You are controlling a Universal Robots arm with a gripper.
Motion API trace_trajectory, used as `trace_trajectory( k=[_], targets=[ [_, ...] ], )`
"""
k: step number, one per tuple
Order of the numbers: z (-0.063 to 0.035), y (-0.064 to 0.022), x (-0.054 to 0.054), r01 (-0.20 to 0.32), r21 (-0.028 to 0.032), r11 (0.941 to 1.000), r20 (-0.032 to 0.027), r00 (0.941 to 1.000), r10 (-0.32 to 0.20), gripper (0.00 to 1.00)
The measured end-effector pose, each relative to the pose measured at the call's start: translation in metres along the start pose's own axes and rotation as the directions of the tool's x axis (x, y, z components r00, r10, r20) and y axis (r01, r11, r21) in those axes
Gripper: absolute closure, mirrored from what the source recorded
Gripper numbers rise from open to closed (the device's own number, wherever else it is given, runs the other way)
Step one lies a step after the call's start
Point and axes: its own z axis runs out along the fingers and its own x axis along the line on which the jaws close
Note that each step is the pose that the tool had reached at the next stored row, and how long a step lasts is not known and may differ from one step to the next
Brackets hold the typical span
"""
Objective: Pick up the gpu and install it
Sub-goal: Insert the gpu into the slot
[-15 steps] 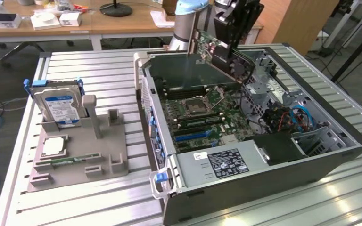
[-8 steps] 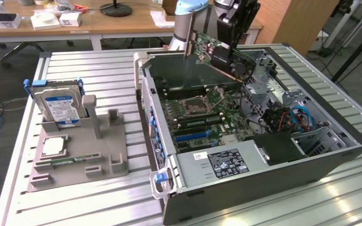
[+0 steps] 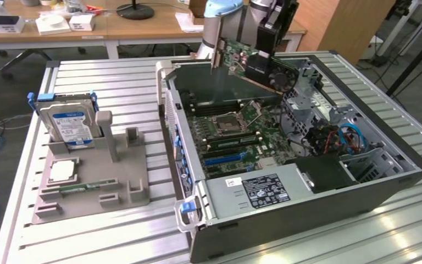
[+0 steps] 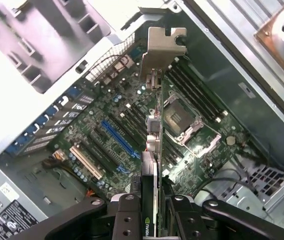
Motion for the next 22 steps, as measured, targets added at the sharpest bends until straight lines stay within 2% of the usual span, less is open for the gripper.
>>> trace_trajectory(
  k=[3,6,11,14,17,22],
  targets=[
    [0.0001,0.0,0.0,0.051,-0.0013,0.9987,-0.0023,0.9987,-0.051,0.74],
    [0.0002,0.0,0.0,0.104,-0.0026,0.9946,-0.0047,0.9946,-0.104,0.74],
    [0.0005,0.0,0.0,0.19,-0.0052,0.9818,-0.0083,0.9818,-0.19,0.74],
    [0.0006,0.0,0.0,0.244,-0.007,0.9699,-0.0104,0.9698,-0.244,0.74],
    [0.0008,0.0,0.0,0.295,-0.0089,0.9555,-0.0124,0.9554,-0.295,0.74],
    [0.001,0.0,0.0,0.381,-0.0123,0.9246,-0.0157,0.9244,-0.381,0.74]
  ],
)
